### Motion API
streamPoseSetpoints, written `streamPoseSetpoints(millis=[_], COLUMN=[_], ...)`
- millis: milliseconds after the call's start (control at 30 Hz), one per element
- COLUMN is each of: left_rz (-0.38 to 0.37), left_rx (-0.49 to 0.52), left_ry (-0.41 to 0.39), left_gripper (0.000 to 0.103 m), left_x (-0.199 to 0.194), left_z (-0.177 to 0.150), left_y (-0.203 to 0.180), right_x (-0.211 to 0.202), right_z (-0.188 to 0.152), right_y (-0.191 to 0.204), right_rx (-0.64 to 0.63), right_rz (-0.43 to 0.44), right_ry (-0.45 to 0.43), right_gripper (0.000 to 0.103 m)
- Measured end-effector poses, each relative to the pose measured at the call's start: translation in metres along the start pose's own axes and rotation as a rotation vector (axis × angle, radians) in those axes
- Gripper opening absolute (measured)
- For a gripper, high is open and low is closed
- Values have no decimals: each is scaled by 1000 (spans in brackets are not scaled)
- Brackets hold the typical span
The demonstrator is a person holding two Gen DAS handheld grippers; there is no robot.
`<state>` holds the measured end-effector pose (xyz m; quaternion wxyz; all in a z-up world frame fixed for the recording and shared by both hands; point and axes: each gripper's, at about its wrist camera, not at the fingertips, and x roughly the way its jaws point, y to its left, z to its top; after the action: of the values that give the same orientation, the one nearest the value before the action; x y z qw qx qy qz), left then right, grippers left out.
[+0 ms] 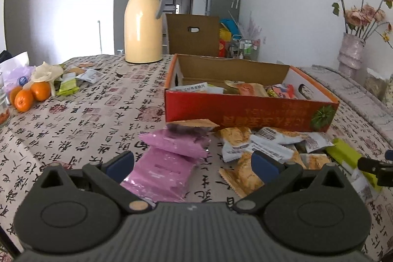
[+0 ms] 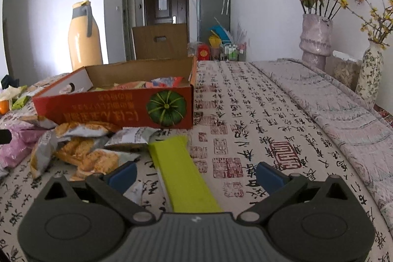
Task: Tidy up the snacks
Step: 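Withdraw both tools from the box toward the remaining snacks, then grasp the yellow-green bar with the right tool while the left tool grasps a cracker packet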
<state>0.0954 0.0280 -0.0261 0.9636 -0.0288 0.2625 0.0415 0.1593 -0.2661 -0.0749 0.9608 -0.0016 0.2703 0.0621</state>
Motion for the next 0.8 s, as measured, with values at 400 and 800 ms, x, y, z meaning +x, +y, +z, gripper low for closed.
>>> streamPoseSetpoints(millis=[400,800], left_rz=[7,5], left_rx=[-7,-21], left_ry=[6,3], left_gripper=[103,103], left_x=[-2,-7], left_z=[-2,0], left_y=[2,7], right_x=[38,24], right_z=[12,9], right_y=[0,8], right_rx=[-104,-103], right_rz=[103,130], right_ry=[180,117], right_gripper=[63,33])
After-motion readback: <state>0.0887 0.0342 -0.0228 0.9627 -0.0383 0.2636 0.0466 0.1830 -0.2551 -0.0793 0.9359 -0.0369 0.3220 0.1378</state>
